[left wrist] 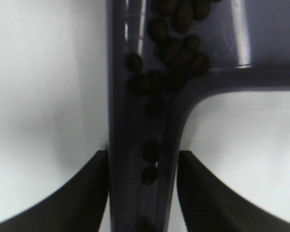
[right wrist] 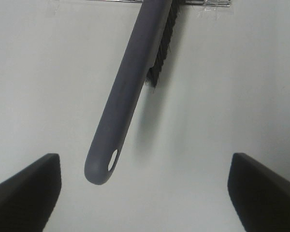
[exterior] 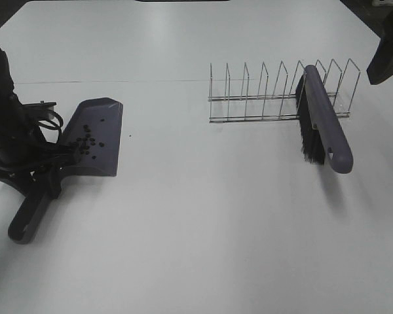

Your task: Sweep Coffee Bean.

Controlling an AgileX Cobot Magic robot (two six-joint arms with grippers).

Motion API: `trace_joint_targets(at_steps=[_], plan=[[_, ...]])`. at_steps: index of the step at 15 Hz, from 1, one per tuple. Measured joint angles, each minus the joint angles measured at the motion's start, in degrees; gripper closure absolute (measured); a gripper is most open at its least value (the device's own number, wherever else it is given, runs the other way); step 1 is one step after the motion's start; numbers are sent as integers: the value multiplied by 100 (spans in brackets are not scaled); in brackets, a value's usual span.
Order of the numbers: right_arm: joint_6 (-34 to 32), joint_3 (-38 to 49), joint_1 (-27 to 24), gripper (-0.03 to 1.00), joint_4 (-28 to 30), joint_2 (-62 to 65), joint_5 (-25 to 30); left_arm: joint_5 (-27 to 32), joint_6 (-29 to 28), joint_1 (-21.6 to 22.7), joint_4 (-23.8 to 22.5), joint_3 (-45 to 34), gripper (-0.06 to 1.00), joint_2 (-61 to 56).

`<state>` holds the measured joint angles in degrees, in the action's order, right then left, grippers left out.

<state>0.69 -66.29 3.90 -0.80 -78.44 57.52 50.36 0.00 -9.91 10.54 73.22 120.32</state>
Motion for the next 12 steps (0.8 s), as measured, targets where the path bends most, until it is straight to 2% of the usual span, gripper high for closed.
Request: trace_joint_targets(at_steps=[1, 2, 3, 8, 12], plan=[[0, 0, 0, 12, 0, 57, 0, 0, 0, 0, 0, 0, 46, 0], [0, 0, 0, 12, 0, 97, 0, 23, 29, 0, 0, 0, 21, 0], [0, 0, 0, 12, 0, 97, 11, 86, 29, 0, 0, 0, 15, 0], [0, 223, 0, 12, 0, 155, 97, 527, 29, 0, 0, 0, 12, -69], [115, 951, 0, 12, 0, 642, 57, 728, 29, 0, -23, -6, 12, -900]])
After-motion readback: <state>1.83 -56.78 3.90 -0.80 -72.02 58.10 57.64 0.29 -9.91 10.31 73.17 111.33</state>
